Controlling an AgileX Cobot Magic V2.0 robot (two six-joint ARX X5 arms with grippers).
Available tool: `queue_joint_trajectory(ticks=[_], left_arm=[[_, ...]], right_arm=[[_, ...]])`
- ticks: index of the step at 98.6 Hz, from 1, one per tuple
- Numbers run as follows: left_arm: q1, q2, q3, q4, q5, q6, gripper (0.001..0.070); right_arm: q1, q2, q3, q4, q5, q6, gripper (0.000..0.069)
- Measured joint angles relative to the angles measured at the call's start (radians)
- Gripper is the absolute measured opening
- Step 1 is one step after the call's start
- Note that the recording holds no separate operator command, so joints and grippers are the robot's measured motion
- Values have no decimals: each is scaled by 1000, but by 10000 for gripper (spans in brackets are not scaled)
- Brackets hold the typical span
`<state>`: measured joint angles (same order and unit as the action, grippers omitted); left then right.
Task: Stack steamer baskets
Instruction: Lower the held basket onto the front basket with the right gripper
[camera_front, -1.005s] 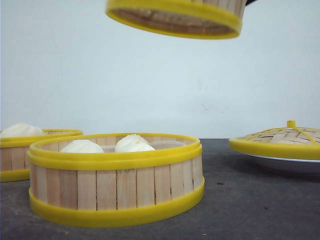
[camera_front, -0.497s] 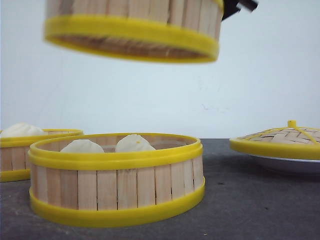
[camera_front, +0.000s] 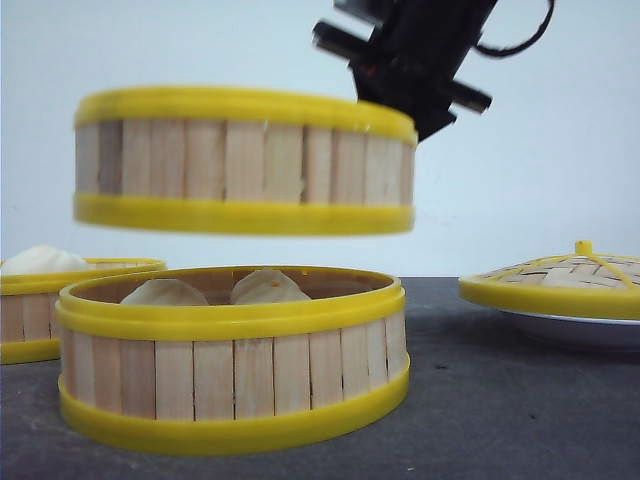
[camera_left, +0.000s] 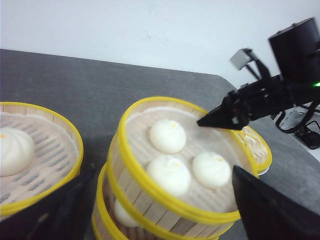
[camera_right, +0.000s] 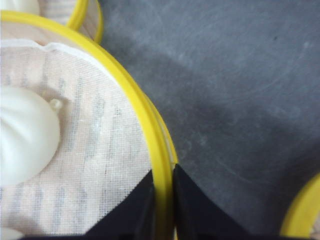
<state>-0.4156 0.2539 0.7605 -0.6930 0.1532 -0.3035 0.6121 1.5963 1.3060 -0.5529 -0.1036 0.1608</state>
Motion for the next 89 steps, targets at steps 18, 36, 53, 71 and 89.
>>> queue_joint_trajectory(ticks=[18, 36, 53, 71, 89], left_arm=[[0, 0, 0, -4, 0, 0, 519], [0, 0, 0, -12, 0, 0, 519], [0, 0, 0, -13, 0, 0, 519], [0, 0, 0, -14, 0, 0, 519], [0, 0, 0, -14, 0, 0, 519]], right_arm=[[11, 32, 0, 12, -2, 11, 28], [14, 58, -1, 10, 1, 12, 28], [14, 58, -1, 3, 7, 13, 28], [14, 58, -1, -24, 10, 12, 28], [16, 68, -1, -22, 11, 12, 28]])
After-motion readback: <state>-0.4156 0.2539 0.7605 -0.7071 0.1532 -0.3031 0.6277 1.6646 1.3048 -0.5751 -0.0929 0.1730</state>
